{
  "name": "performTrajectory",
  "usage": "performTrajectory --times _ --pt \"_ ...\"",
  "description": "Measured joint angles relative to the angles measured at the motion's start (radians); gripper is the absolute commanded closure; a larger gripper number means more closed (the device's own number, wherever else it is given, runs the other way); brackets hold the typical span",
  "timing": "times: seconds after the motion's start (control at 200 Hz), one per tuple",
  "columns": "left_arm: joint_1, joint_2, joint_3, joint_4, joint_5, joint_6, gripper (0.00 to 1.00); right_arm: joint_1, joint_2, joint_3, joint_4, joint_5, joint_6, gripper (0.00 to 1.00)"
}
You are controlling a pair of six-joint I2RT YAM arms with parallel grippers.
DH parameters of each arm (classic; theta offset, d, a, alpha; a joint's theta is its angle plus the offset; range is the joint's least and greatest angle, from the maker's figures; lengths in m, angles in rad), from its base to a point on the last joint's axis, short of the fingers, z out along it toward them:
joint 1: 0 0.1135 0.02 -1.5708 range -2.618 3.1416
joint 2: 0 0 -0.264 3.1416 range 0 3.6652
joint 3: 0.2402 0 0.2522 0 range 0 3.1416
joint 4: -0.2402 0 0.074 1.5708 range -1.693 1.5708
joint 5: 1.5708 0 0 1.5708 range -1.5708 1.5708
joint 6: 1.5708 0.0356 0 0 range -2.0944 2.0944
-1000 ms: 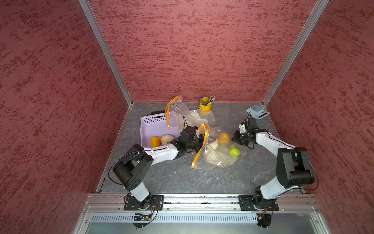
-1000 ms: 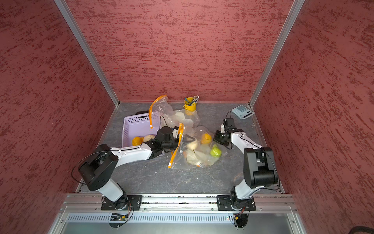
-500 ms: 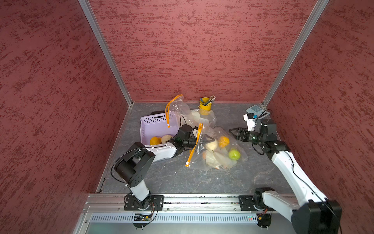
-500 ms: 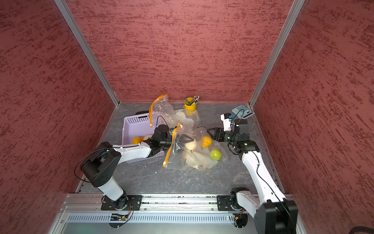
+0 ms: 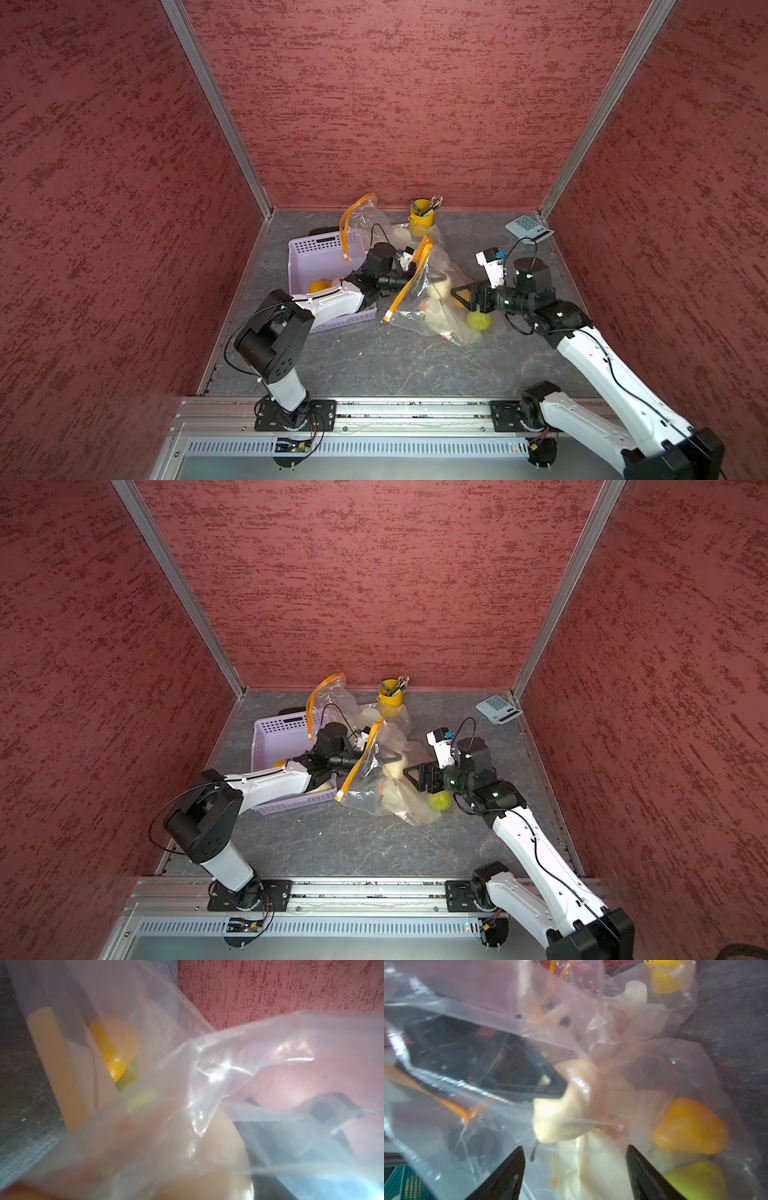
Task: Open the zip-top bag and take out the pear
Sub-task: Pick up the pear from the zipper food storage bag.
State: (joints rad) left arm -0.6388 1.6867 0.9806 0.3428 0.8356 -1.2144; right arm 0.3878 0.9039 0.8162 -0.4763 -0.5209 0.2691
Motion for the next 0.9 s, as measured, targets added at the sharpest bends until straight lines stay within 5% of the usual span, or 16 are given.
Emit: performTrajectory --times 0.2,0.431,0.511,0.631,0.902 --pt "-0.001 0.011 0.013 -0.029 -0.004 0.015 0.38 0.212 -0.068 0.095 -0.021 0.054 0.012 0.21" --pt "-0.006 0.015 0.024 -0.030 -0.006 0.018 0.39 0.393 0.089 0.186 -0.072 0.246 0.008 0.23" --pt "-0.008 0.015 0.024 -0.033 -0.006 0.019 0.39 0.431 0.167 0.232 -0.124 0.355 0.003 0.38" --pt "-0.007 0.015 0.024 -0.051 -0.007 0.027 0.39 0.466 0.193 0.264 -0.169 0.500 -0.002 1.00" --pt "0.042 -0.049 0.024 -0.093 0.010 0.031 0.39 0.471 0.129 0.259 -0.220 0.666 0.019 1.00"
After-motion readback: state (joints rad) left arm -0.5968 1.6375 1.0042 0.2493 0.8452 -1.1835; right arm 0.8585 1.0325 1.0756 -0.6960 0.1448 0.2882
